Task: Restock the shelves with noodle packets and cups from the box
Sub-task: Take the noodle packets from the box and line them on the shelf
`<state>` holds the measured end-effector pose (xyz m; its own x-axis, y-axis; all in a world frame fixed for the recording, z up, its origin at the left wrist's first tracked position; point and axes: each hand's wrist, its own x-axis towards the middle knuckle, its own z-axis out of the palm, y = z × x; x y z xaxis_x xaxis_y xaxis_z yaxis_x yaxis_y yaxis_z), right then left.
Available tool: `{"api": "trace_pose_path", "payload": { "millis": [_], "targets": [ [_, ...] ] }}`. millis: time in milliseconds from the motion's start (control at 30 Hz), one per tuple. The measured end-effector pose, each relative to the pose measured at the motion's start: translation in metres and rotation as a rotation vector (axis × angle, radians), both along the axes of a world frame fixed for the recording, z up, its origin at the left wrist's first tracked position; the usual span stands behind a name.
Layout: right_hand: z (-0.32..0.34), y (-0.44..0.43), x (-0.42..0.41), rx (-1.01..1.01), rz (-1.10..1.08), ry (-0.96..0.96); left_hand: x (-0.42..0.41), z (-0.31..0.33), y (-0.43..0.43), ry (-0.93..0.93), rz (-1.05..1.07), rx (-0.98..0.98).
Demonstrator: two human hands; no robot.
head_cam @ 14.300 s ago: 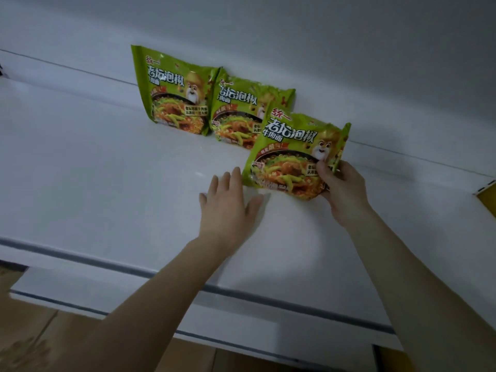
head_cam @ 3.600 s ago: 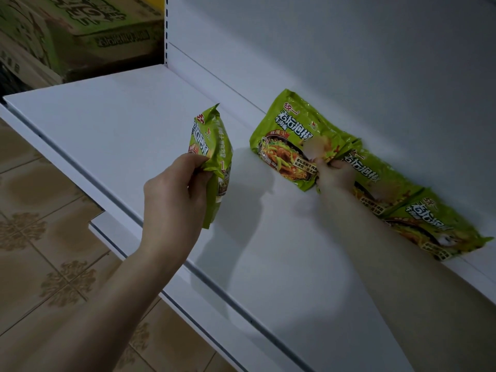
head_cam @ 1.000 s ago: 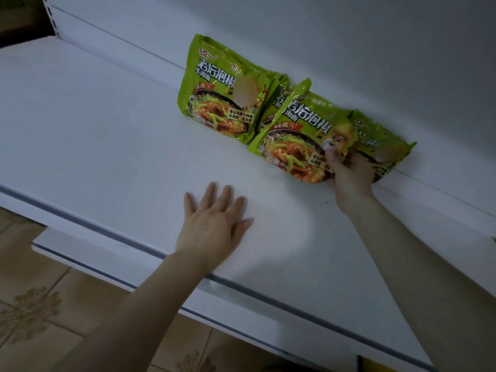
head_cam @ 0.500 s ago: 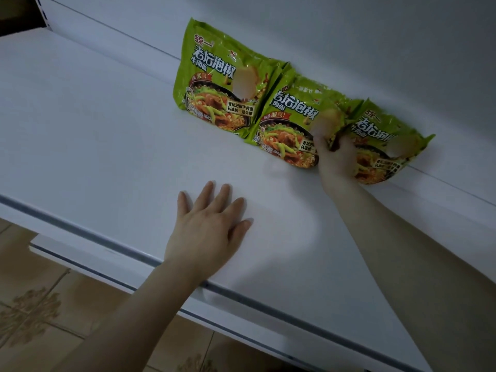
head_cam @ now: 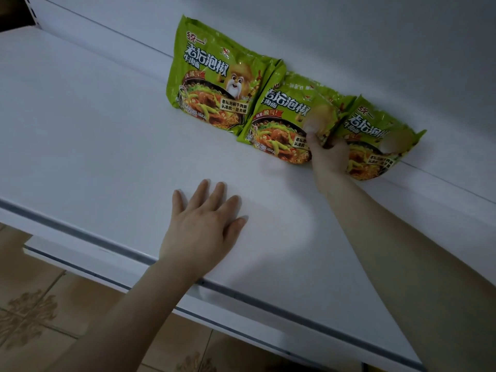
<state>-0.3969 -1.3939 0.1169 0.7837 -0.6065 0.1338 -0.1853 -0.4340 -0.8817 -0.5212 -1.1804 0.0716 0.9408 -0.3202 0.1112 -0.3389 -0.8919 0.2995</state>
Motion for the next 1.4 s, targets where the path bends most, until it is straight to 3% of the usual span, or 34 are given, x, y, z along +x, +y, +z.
{"api": "trace_pose_path", "payload": {
  "millis": [167,333,500,1000,1400],
  "targets": [
    [-0.003,-0.008,-0.019,-0.141,0.091,0.08,-0.001,0.001,-0.001,-0.145,-0.048,-0.05],
    [0.013,-0.013,-0.057,-0.419,0.215,0.225,-0.022,0.013,-0.004,-0.399,-0.194,-0.076],
    [0.032,-0.005,-0.112,-0.504,0.284,0.299,-0.055,0.033,-0.007,-0.437,-0.25,-0.193],
    [0.064,-0.078,-0.329,-0.393,-0.101,0.417,-0.179,0.068,-0.091,-0.382,-0.715,-0.333],
    [-0.019,-0.17,-0.487,-0.181,-0.305,0.634,-0.283,0.004,-0.171,-0.228,-0.961,-0.237]
  ]
}}
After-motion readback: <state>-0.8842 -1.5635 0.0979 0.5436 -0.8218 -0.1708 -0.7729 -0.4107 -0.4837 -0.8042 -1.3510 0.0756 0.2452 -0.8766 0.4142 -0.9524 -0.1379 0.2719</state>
